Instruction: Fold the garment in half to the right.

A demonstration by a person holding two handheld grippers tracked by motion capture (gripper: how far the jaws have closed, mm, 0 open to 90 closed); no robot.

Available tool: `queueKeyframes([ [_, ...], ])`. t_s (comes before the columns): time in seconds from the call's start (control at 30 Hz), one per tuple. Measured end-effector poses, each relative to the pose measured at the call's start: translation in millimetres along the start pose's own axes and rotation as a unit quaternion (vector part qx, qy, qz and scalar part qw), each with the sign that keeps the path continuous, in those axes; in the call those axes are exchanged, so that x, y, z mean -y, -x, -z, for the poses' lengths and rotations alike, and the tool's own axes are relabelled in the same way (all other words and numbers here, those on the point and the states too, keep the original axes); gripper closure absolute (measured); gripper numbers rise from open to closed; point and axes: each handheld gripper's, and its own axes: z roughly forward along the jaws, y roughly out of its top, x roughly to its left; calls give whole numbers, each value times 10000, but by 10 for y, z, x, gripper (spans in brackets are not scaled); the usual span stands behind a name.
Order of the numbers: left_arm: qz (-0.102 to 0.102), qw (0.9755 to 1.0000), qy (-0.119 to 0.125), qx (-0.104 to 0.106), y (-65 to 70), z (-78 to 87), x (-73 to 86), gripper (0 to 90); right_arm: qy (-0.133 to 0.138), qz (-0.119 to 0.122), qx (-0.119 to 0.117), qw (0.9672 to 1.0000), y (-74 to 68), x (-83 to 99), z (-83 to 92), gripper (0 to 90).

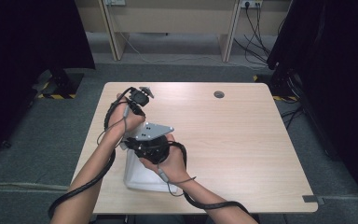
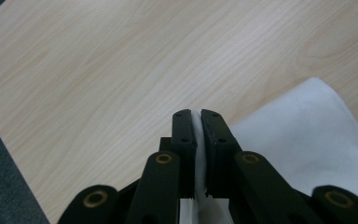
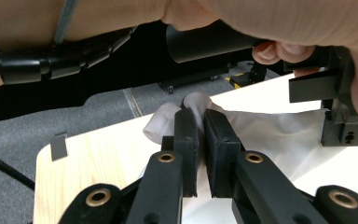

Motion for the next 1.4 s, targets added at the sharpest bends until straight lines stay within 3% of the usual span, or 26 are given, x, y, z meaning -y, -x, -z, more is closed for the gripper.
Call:
queueKeyframes([
  [0.47, 325, 9991, 153, -243, -339, 329, 233, 841, 175, 86, -235, 9995, -192, -326, -244, 849],
  [0.7, 454, 9981, 145, -379, -481, 447, 380, 840, 201, 109, -351, 9991, -350, -460, -451, 850],
  [0.9, 497, 9976, 113, -477, -561, 504, 456, 840, 234, 64, -435, 9988, -402, -518, -555, 850],
  [1.07, 450, 9981, 99, -408, -524, 486, 472, 840, 252, 33, -460, 9986, -424, -504, -554, 850],
  [1.4, 116, 9995, 108, -278, -186, 305, 296, 840, 250, 50, -286, 9993, -326, -264, -248, 849],
])
